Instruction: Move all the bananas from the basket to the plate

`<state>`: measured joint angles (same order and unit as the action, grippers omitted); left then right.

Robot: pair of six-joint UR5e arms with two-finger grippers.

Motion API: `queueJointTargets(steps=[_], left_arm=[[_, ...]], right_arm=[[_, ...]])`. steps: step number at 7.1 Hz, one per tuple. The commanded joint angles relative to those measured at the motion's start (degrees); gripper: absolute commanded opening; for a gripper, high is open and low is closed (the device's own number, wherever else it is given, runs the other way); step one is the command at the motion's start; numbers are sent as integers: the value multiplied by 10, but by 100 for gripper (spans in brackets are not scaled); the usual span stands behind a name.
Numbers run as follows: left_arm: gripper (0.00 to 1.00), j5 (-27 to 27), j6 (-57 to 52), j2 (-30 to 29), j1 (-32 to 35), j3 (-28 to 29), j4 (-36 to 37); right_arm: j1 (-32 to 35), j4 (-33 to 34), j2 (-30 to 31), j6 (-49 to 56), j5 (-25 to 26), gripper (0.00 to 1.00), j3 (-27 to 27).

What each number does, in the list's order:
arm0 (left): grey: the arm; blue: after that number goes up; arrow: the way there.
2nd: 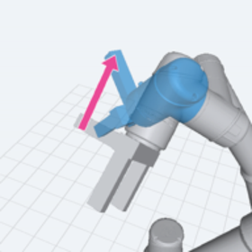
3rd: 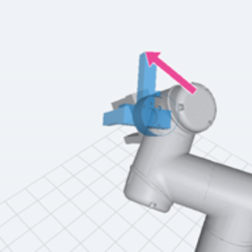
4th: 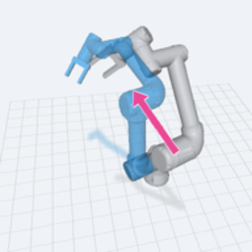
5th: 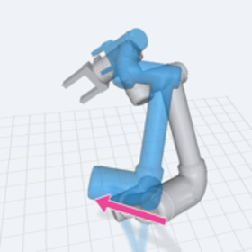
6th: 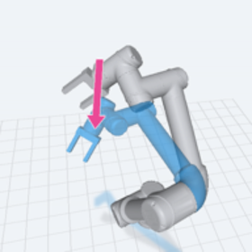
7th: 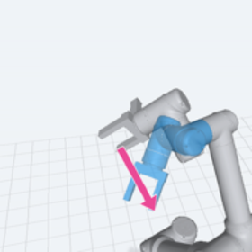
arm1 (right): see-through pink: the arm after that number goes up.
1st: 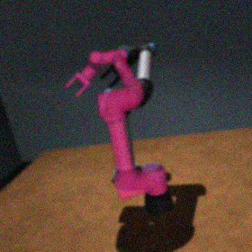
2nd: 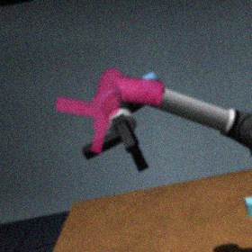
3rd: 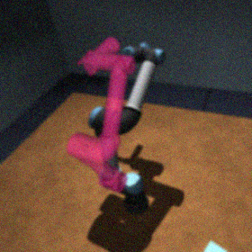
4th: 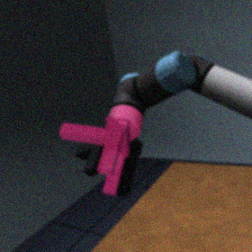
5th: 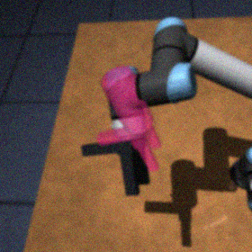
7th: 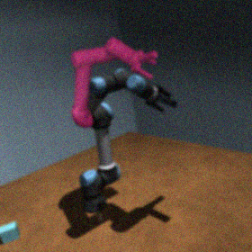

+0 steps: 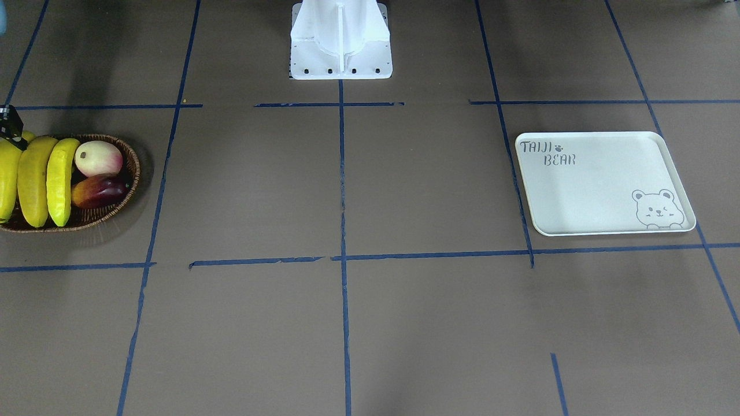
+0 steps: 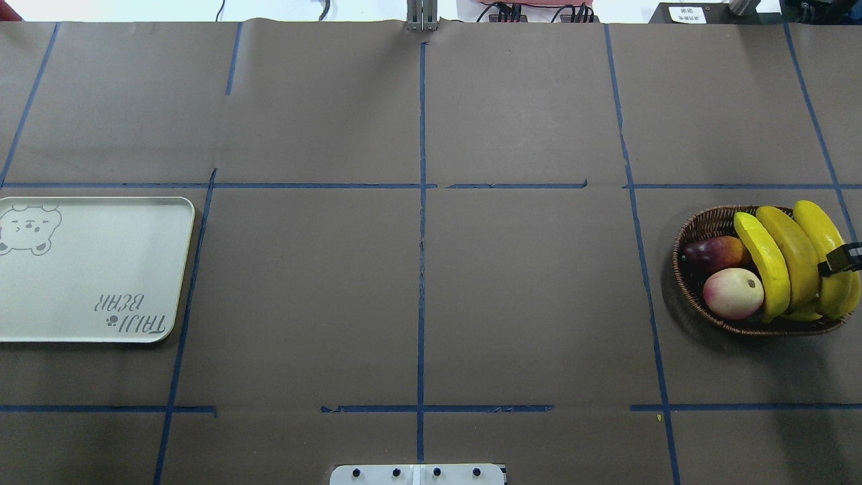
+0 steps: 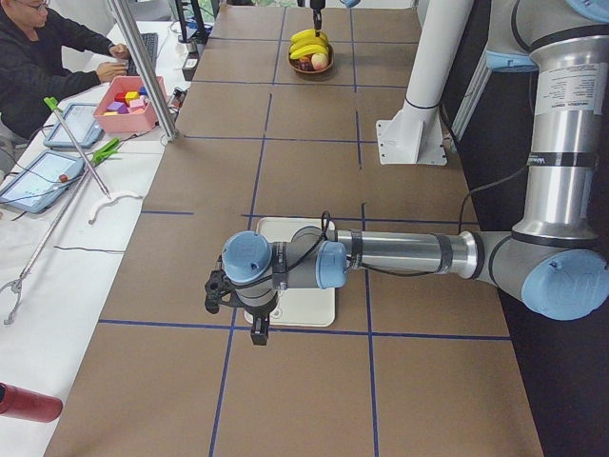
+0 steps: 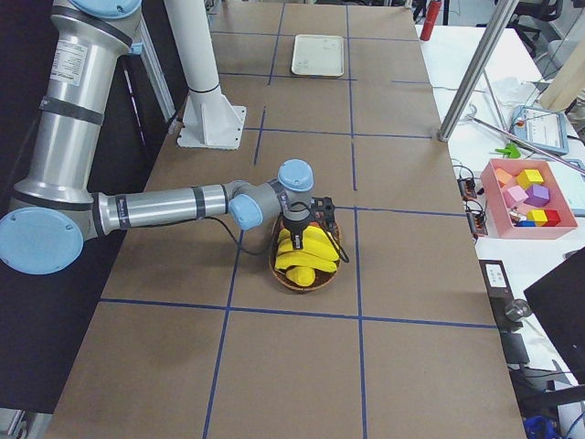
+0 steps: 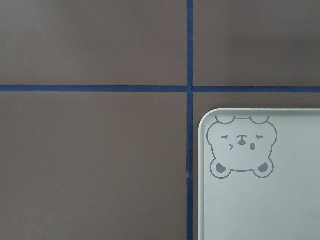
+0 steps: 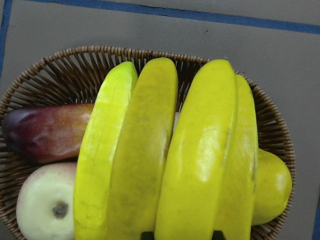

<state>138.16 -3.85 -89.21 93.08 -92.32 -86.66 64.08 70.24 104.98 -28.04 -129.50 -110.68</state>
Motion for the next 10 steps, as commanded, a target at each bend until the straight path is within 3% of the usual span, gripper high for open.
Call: queueJointTargets(steps=[1,4,5,6,7,8,10], left_arm=[[100,0,2,-4,0,-1,0],[100,-1,2,-5,0,-1,0],[100,0,2,-5,0,1,0],[100,0,2,-5,0,-1,0],[100,0,8,-6,0,-3,0],[100,0,14,-13,-2,-3,0],[100,2,86,-32,-4,-22,-8]], right_arm=[[3,0,0,0,-1,1,-9],[65,2,18,51,-8,0,-30],[102,6,22,76,-26,0,-40],[147,8,13,78,-82,0,-47],[161,10,-6,71,-126,0,-50],[157,42,-48,44,-132,0,-49],[89,60,-153,-124,-164,0,-46]])
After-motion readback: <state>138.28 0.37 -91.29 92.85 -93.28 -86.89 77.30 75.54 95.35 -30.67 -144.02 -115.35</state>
